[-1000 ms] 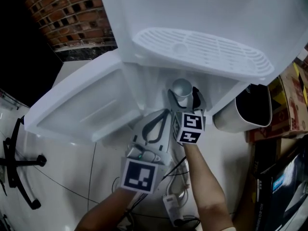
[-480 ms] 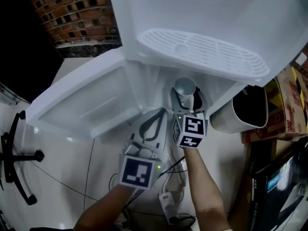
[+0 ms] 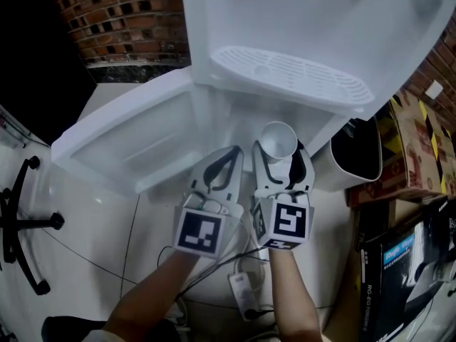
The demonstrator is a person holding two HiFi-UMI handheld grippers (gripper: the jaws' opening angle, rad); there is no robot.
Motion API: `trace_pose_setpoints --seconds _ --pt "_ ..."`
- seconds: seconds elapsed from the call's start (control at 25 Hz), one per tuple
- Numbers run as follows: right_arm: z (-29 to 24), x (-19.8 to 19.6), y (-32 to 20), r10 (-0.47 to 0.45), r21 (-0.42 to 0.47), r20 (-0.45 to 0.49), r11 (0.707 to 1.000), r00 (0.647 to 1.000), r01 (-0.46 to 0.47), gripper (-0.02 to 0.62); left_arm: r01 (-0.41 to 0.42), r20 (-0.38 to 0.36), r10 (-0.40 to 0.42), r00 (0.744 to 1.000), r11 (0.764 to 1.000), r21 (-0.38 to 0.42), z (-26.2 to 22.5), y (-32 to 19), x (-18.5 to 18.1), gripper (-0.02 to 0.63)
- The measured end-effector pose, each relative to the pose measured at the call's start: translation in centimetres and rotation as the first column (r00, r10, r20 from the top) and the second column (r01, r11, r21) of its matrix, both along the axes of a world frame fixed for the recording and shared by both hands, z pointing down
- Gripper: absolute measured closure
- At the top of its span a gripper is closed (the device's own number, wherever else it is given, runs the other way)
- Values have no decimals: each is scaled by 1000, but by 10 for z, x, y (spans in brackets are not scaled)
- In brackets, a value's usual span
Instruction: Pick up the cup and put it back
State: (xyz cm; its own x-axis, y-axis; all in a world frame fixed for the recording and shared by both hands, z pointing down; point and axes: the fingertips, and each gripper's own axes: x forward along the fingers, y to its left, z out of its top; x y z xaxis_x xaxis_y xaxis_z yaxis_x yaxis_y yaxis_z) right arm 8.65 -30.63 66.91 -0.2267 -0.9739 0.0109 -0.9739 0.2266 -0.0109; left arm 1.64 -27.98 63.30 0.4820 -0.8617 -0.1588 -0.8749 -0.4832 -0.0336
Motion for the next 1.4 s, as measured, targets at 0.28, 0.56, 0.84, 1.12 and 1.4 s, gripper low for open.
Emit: trace_pose_setpoints --seconds 0.28,0.56,0.84,1.12,1.4 --pt "-38 5 34 -1 50 6 999 1000 1 268 -17 -9 17 1000 1000 20 -10 6 12 611" --pt "-45 4 39 -4 79 4 997 1000 4 268 -4 -15 4 1000 1000 16 -11 6 10 612" --pt "-36 7 38 3 53 1 999 1000 -3 268 -2 -32 2 999 1000 23 -13 6 7 612" --pt "-31 6 35 -5 63 -11 998 1000 6 268 7 -37 -6 999 999 35 -15 5 6 612" --pt "-5 2 7 -29 54 -19 998 999 30 268 13 -40 -11 999 999 41 -11 4 4 612"
